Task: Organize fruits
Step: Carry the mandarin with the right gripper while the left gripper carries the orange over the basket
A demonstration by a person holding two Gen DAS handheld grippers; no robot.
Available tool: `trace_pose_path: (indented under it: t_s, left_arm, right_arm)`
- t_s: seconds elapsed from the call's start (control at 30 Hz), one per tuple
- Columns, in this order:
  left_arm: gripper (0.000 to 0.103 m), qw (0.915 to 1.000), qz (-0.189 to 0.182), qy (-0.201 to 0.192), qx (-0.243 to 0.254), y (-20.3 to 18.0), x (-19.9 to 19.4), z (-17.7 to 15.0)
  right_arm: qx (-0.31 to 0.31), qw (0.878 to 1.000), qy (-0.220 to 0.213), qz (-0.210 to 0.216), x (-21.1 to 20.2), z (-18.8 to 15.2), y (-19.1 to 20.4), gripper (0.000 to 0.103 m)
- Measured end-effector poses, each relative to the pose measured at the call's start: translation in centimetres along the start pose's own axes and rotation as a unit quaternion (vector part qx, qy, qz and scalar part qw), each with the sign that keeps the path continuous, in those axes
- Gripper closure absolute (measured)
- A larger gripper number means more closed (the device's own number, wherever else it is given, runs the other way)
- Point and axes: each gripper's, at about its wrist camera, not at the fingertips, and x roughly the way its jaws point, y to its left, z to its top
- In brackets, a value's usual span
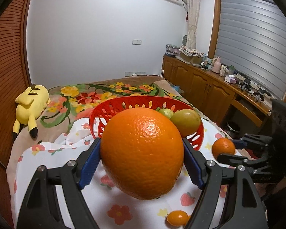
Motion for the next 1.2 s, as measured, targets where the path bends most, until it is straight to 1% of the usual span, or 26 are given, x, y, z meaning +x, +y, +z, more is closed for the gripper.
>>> trace_pose_path:
  t_s: [0.23, 0.4, 0.5, 0.8, 1.03, 1.13, 1.2]
  left_arm:
    - [0.023, 0.9998, 0.001, 0.019, 0.009, -0.4, 2.1, 0.7]
    - [0.023, 0.9994, 0.006, 0.026, 0.021, -0.9, 3.3, 1.0]
    - [0.023, 0.999, 0.008, 0.037, 0.023, -1.1, 4.1, 0.9]
    - [0.023, 0.9979, 0.018, 0.054, 0.031, -1.9, 5.8, 0.7]
    - [0.023, 0.9968, 0.018, 0.076, 0.02, -1.6, 7.0, 0.6]
    - [0.022, 0.9961, 0.03, 0.079, 0.026, -1.9, 7.4, 0.4]
    - [0.022, 0.9962, 0.05, 0.059, 0.041, -2.5, 6.9, 0.4]
  right_arm:
    - [-0.012, 1.0, -0.004, -0.009, 0.4, 1.9, -0.4, 0.056]
    - [-0.013, 1.0, -0.004, -0.007, 1.3, 2.7, -0.9, 0.056]
    - [-0.012, 1.0, -0.005, -0.007, 1.6, 2.9, -1.4, 0.056]
    - [-0.011, 1.0, -0.003, -0.002, 2.0, 2.9, -1.6, 0.056]
    - [-0.012, 1.0, -0.005, 0.001, 2.1, 2.7, -1.4, 0.056]
    - [-0.014, 1.0, -0.004, 0.001, 2.2, 2.6, -1.4, 0.056]
    - [-0.016, 1.0, -0.003, 0.001, 2.2, 2.5, -1.4, 0.056]
